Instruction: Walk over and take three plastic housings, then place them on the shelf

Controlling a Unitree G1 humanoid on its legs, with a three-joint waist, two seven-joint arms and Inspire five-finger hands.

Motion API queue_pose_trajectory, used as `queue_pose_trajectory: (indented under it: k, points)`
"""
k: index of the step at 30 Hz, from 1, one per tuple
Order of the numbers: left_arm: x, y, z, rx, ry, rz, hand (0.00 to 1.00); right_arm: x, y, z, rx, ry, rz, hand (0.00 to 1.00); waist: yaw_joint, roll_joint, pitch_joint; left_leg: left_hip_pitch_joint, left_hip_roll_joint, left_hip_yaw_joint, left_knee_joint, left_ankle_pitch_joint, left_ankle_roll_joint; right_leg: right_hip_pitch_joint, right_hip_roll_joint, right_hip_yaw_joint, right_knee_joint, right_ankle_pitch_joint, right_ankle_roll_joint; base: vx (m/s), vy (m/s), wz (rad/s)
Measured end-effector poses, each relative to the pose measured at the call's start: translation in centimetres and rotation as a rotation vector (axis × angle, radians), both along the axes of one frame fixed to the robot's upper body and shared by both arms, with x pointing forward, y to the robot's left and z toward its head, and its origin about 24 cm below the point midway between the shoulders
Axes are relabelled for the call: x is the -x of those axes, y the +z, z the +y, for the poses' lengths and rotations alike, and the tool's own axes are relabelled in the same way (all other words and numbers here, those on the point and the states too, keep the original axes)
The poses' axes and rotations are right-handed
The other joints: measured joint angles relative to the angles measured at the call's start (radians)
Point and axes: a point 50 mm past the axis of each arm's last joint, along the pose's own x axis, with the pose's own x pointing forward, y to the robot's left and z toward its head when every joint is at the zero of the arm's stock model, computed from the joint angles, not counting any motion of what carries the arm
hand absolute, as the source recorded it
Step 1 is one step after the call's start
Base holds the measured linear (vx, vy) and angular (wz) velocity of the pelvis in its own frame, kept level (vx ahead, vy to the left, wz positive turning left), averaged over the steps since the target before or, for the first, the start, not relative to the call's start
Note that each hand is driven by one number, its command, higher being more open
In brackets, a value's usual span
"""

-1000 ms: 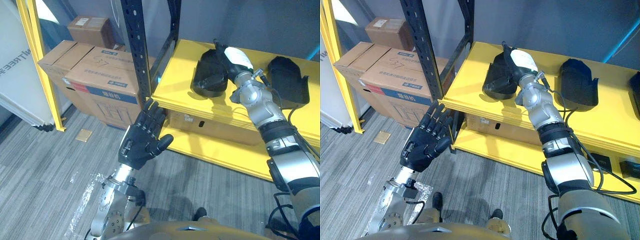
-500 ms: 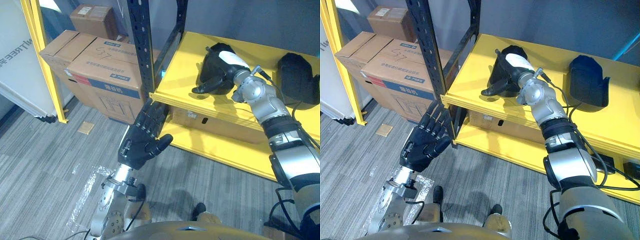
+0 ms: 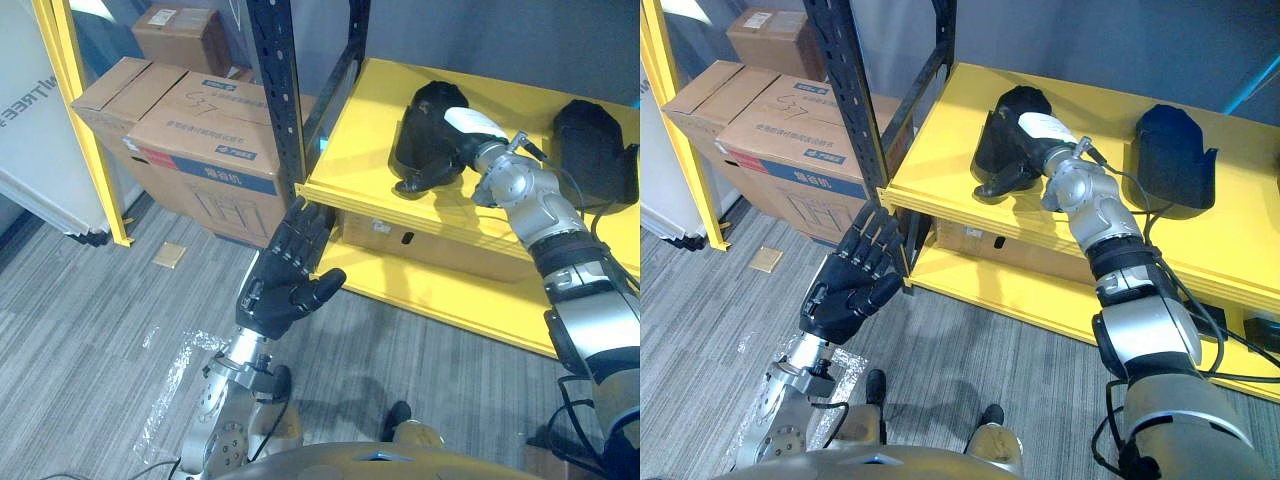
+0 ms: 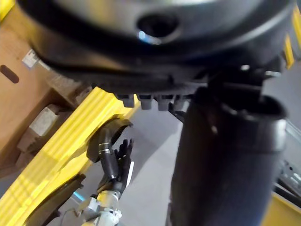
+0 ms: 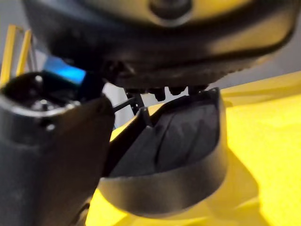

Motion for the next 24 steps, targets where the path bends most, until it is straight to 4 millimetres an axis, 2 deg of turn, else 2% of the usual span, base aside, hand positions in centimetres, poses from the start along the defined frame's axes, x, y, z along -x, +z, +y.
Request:
queue_pose_trajectory:
  k: [8,11,19,24]
  points:
    - [0.1,0.1,0.1,0.015,0.004,-0.013,1.0,0.0,0.6,-0.6,-0.003,-0.056,-0.108,1.0,-0.002,0.002,0.007,-0.007,-0.001,-0.002,0.0,0.0,0.0,-0.019,-0.006,0.001,0.028,-0.016,0.0,0.0,0.0,0.0]
    - [0.1,0.2,0.1,0.02,0.002,-0.03,1.0,0.1,1.0,-0.7,-0.017,-0.055,-0.16,1.0,-0.001,0.003,0.027,-0.01,-0.002,-0.007,0.009,0.0,0.0,-0.021,-0.01,0.0,0.042,-0.024,0.0,0.0,-0.006,0.02]
    - [0.1,0.3,0.3,0.053,0.012,-0.034,1.0,0.1,1.1,-0.5,-0.017,-0.034,-0.169,1.0,-0.001,0.004,0.034,-0.023,-0.004,-0.011,0.013,0.0,0.001,-0.038,-0.013,0.004,0.055,-0.029,0.0,0.0,0.0,0.0]
    - [0.2,0.3,0.2,0.052,0.001,-0.044,1.0,0.3,0.3,-0.7,-0.013,-0.04,-0.149,1.0,-0.002,0.004,0.034,-0.02,-0.004,-0.01,0.013,-0.001,0.0,-0.037,-0.013,0.006,0.057,-0.032,0.0,0.0,0.0,0.0]
